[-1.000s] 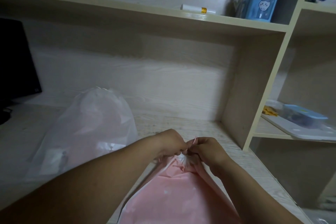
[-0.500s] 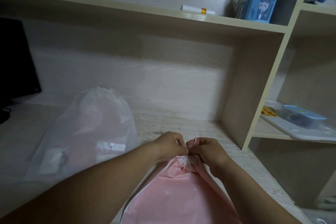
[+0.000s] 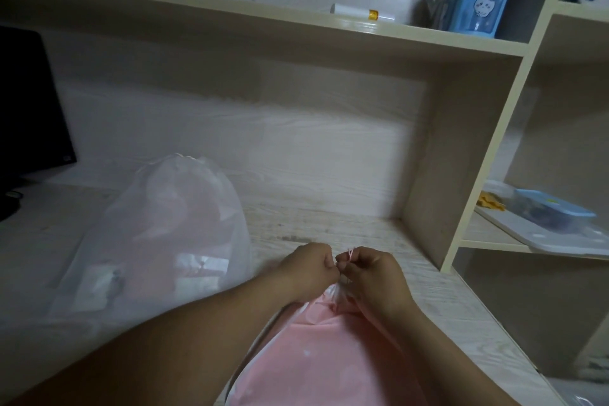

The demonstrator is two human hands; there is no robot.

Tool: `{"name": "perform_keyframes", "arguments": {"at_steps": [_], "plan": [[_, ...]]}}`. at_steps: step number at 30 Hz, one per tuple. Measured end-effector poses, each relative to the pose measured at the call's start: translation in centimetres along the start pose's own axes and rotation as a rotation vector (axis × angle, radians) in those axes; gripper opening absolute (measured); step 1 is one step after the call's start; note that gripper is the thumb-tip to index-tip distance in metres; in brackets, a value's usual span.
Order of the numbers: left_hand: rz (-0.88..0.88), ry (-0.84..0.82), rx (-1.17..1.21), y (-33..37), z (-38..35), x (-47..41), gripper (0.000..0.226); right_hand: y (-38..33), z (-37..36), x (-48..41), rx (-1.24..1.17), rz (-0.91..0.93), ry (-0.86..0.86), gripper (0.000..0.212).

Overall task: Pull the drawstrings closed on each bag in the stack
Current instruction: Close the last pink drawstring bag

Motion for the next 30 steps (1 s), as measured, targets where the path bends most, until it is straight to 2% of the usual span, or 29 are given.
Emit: {"name": "perform_keyframes", "arguments": {"at_steps": [4, 12, 16, 22, 25, 28, 30], "plan": [[-0.064, 0.019, 0.03, 0.4, -0.2, 0.1, 0.008, -0.1, -0.1, 0.0, 0.17, 0.108, 0.054, 0.022], [-0.037, -0.049, 0.214, -0.3, -0.7, -0.2, 0.018, 1.3, -0.2, 0.3, -0.101, 0.04, -0.022, 0.009], [-0.056, -0.1, 0.242, -0.6, 0.7, -0.4, 0.011, 1.3, 0.1, 0.5, -0.279, -0.07, -0.054, 0.018], [-0.024, -0.242, 0.358, -0.3, 1.9, 0.0, 0.02, 1.3, 0.4, 0.6, -0.294, -0.069, -0.071, 0.022], [0.04, -0.302, 0.433, -0.6, 1.9, 0.3, 0.018, 1.4, 0.2, 0.6, -0.383, -0.089, -0.07, 0.01], [0.063, -0.296, 0.363, -0.7, 1.7, 0.2, 0.017, 1.5, 0.2, 0.5, -0.386, -0.087, -0.06, 0.011], [-0.016, -0.222, 0.147, -0.6, 1.8, -0.2, 0.024, 1.1, 0.1, 0.8, -0.36, -0.085, -0.059, 0.019]]}}
Point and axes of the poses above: each hand's wrist, its own x-axis away from the middle knuckle, its own z-axis out of the back of the hand, y = z × x, the point moved 4 cm from there along -x, towards the middle knuckle, and after that the axes turned 9 degrees about -z, right-handed, at the moved point
